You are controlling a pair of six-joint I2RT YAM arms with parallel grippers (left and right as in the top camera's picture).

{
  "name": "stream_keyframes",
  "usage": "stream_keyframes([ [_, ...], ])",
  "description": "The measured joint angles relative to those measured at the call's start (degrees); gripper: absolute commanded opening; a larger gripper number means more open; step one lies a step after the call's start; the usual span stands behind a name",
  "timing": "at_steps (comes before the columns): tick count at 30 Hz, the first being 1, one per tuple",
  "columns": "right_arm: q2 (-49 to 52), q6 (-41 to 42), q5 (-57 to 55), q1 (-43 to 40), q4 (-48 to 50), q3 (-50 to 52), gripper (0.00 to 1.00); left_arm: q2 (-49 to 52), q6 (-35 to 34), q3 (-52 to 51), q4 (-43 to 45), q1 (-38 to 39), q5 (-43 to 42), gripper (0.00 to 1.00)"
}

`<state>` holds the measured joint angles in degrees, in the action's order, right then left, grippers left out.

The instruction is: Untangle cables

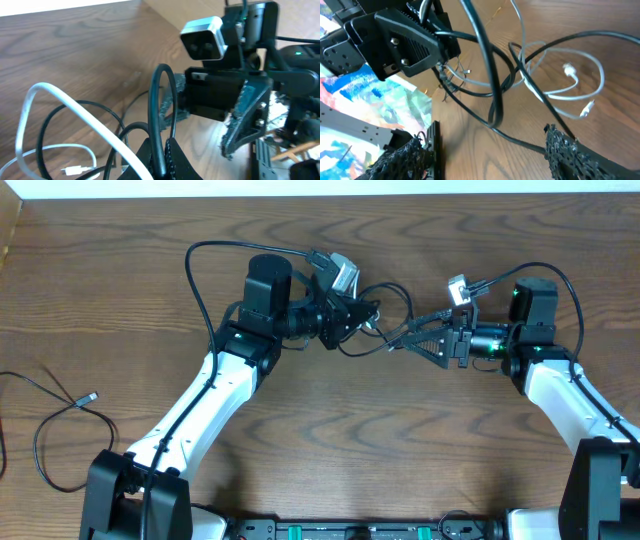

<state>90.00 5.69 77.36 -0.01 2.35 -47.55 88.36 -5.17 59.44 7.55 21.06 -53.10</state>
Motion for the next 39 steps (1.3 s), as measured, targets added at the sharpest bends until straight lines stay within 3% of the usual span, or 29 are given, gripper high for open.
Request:
stream_keyframes([
  [8,0.0,-0.3,0.0,0.6,0.1,0.0,0.74,0.0,-0.8,0.0,0.0,3.4,-3.8,0.08],
  [10,0.0,-0.4,0.0,0.6,0.1,0.0,0.54,0.0,-0.6,0.0,0.0,5.4,-3.8,0.07],
  [11,0.0,-0.4,0.0,0.6,0.1,0.0,0.19,0.0,-0.6,0.0,0.0,5.9,-3.8,0.08],
  [12,0.0,-0.7,0.0,0.6,0.2,0.0,0.02,0.0,-0.6,0.0,0.0,6.6,-3.6,0.08],
  [16,0.0,-0.9,-0.3,0.5,0.1,0.0,0.01,0.0,-0.6,0.0,-0.3,6.9,-0.1,0.08],
  [21,0.0,-0.9,-0.6,0.6,0.0,0.0,0.01,-0.1,1.8,0.0,-7.8,6.9,16.1,0.08],
  [25,0.0,0.0,-0.5,0.5,-0.1,0.0,0.01,-0.1,7.4,0.1,-22.1,7.8,41.5,0.08],
  [29,0.0,2.2,0.0,-3.1,0.1,0.0,0.01,-0.1,9.9,0.0,-35.3,5.2,72.7,0.08],
  [31,0.0,3.5,0.0,-5.4,0.1,0.0,0.01,-0.1,10.0,0.0,-37.4,1.9,80.2,0.08],
  [34,0.0,6.0,0.2,-8.6,0.1,0.0,0.01,-0.1,9.2,0.0,-38.6,-3.9,86.2,0.08],
  [37,0.0,7.4,0.3,-10.0,0.1,0.0,0.01,-0.1,8.8,0.0,-38.6,-5.7,81.3,0.08],
  [39,0.0,7.7,0.4,-9.9,0.0,0.0,0.14,-0.1,8.8,0.0,-37.3,-5.8,73.9,0.08],
])
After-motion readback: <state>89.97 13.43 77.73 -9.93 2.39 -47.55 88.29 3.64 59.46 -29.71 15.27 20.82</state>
